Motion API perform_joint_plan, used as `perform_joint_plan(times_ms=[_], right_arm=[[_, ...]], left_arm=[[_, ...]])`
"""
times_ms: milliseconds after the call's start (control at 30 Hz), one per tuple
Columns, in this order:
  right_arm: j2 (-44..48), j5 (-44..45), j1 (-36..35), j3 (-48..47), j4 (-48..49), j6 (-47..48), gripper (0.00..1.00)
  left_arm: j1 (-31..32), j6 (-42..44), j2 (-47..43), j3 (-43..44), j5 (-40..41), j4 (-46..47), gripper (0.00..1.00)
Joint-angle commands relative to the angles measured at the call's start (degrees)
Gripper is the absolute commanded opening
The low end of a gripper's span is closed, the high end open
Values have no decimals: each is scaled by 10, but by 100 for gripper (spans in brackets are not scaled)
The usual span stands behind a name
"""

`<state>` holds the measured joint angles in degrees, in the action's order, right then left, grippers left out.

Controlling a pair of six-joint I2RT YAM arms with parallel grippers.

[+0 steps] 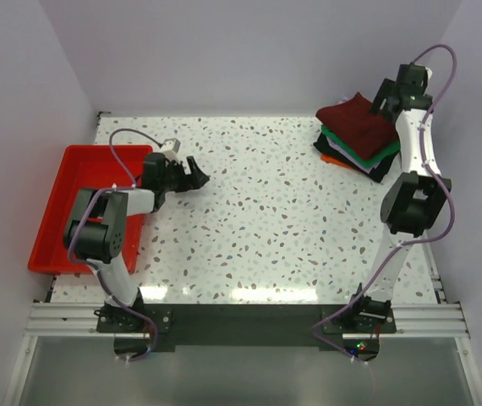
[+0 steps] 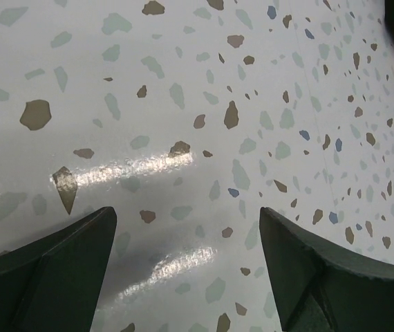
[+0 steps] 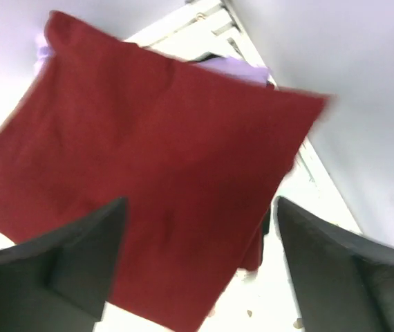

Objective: Fold and stack the t-shirts
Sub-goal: Neatly place the folded tshirt to the corner, then reset both grippers

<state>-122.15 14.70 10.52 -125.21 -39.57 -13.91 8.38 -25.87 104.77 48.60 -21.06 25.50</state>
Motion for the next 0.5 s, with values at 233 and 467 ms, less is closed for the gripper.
perform_joint_plan(times_ms=[233, 467], right_arm=[[179, 52, -1, 175, 70, -1, 99], [373, -38, -30, 406, 186, -55, 98]], left_arm=[[44, 41, -172, -23, 111, -40, 89], [46, 32, -316, -73, 151, -64, 90]])
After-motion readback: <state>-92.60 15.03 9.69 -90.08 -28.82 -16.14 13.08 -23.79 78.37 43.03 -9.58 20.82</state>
